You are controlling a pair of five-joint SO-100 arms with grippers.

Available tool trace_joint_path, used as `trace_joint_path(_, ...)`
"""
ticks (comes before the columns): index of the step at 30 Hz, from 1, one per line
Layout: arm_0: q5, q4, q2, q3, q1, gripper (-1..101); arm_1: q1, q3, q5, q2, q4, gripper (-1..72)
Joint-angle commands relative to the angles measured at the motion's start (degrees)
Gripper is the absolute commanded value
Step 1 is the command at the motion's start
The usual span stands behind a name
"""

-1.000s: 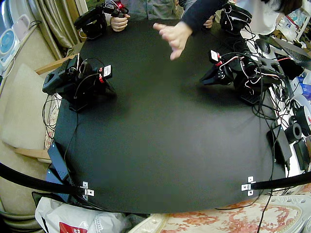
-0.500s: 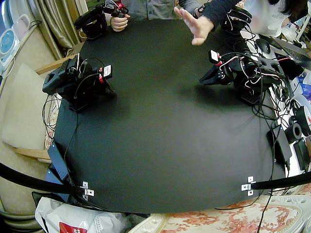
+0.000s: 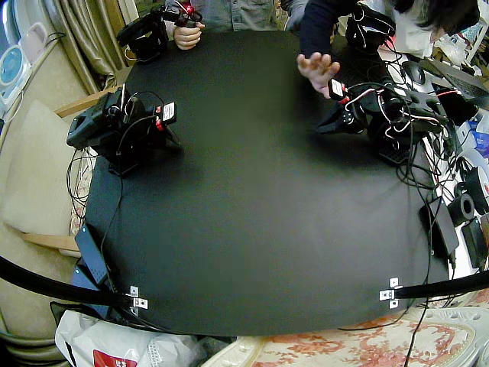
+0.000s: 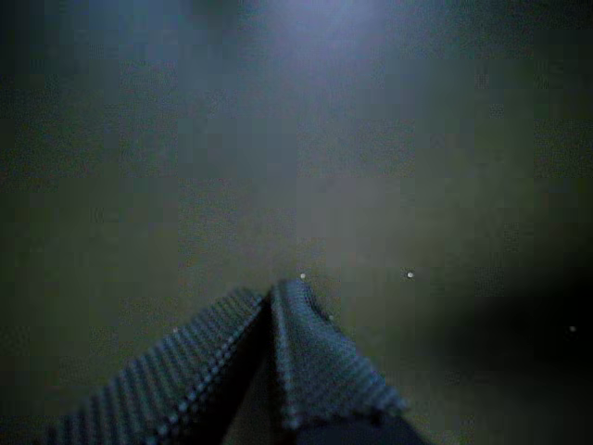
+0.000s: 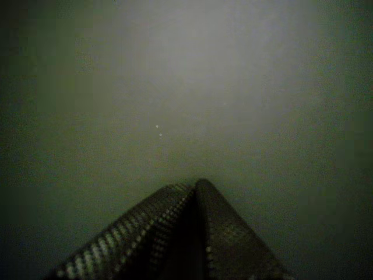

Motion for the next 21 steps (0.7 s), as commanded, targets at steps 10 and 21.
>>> trace_joint_path(10, -0.8, -0.4, 1.5, 0.7, 0.4, 0, -2.3, -23.6, -3.5, 0.8, -0.9, -0.5)
trace_joint_path(21, -1.1, -0.4, 1.4, 0.7, 0.2, 0, -11.3, -75.4, -31.6, -35.9, -17.1, -0.3)
